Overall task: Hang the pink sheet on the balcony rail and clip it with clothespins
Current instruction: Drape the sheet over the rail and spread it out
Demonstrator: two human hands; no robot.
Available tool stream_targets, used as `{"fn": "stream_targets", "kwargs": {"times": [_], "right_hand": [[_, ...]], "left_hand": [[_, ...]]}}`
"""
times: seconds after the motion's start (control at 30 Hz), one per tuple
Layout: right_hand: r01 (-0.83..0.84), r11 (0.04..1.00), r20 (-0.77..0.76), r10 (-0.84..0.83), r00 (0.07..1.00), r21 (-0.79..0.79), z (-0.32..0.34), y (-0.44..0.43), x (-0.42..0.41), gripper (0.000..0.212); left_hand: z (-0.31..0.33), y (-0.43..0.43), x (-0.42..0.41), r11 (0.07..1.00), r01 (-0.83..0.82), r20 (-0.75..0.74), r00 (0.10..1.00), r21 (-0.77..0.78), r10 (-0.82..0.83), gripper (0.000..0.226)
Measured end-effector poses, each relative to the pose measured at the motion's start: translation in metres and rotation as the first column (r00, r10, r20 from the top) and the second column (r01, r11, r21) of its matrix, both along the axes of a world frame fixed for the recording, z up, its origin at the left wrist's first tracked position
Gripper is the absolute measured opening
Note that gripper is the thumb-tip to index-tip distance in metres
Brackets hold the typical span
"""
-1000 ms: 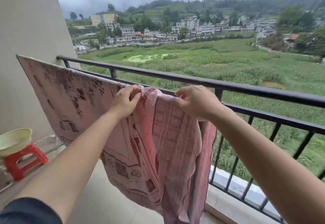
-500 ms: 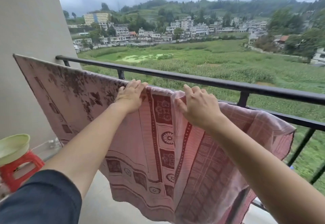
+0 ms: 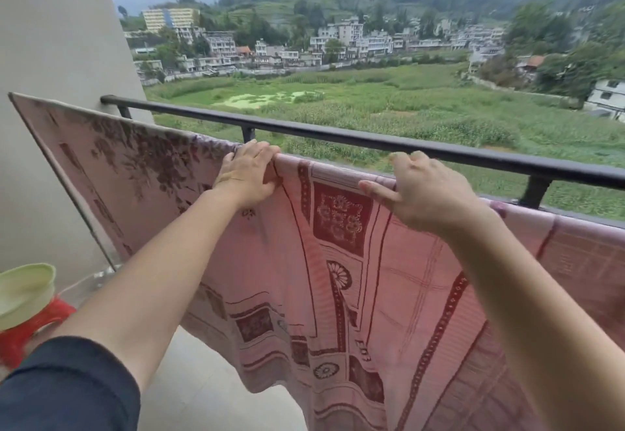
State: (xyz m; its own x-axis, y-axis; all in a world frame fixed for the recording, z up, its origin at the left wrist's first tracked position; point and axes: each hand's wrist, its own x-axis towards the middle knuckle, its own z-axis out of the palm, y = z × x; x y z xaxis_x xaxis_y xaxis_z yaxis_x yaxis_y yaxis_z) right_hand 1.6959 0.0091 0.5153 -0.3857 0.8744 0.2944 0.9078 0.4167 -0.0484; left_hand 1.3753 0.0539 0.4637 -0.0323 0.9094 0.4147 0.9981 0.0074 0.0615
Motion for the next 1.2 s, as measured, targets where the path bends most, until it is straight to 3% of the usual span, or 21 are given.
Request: {"fn": "stream_targets", "kwargs": {"times": [0.1, 0.2, 0.27, 0.37, 0.4, 0.53, 0.67, 0.77, 1.0, 1.07, 1.2], "right_hand": [[-0.112, 0.987, -0.064, 0.12, 0.991, 0.113, -0.014, 0.016, -0.083, 0.066], [-0.05, 0.986, 0.03, 0.046, 0.999, 0.161, -0.031, 0.039, -0.153, 0.063], [0.007, 0.978, 0.052, -0.018, 0.998, 0.207, -0.037, 0.054, -0.194, 0.06], [-0.05, 0.982, -0.048, 0.06, 0.997, 0.184, -0.037, 0.07, -0.256, 0.062], [-0.081, 0.98, -0.061, 0.094, 0.994, 0.181, -0.036, 0.074, -0.278, 0.063], [-0.132, 0.98, -0.024, 0.137, 0.99, 0.146, -0.034, 0.098, -0.355, 0.063], [-0.153, 0.982, 0.002, 0.154, 0.988, 0.107, -0.03, 0.119, -0.414, 0.066], [-0.17, 0.978, 0.037, 0.166, 0.985, 0.12, -0.028, 0.13, -0.459, 0.067], [-0.025, 0.979, 0.061, 0.012, 0.998, 0.202, -0.042, 0.148, -0.579, 0.059], [0.011, 0.976, 0.072, -0.027, 0.997, 0.216, -0.044, 0.155, -0.627, 0.062], [0.067, 0.971, 0.062, -0.083, 0.995, 0.229, -0.04, 0.17, -0.73, 0.063]], "left_hand": [[-0.007, 0.007, -0.04, 0.998, 0.046, -0.03, 0.999, 0.039, -0.044, 0.096], [-0.01, 0.024, -0.089, 1.0, 0.001, -0.01, 1.0, 0.023, -0.001, 0.12], [-0.007, 0.04, -0.129, 1.0, 0.013, -0.026, 1.0, 0.025, -0.012, 0.115], [-0.004, 0.063, -0.183, 0.992, 0.1, -0.299, 0.951, 0.071, -0.075, 0.103], [-0.003, 0.068, -0.202, 0.992, 0.093, -0.325, 0.944, 0.08, -0.063, 0.104], [-0.005, 0.084, -0.288, 0.994, -0.025, -0.091, 0.995, 0.106, 0.035, 0.099], [-0.004, 0.093, -0.364, 0.999, 0.028, -0.175, 0.984, 0.033, -0.022, 0.096], [0.001, 0.105, -0.421, 0.999, -0.033, -0.117, 0.993, 0.009, 0.034, 0.087], [-0.002, 0.133, -0.558, 0.998, -0.01, -0.073, 0.997, 0.07, 0.015, 0.077], [-0.004, 0.141, -0.601, 0.997, -0.014, 0.013, 1.0, 0.08, 0.013, 0.075], [-0.009, 0.146, -0.695, 0.994, -0.034, 0.373, 0.928, 0.102, -0.007, 0.064]]}}
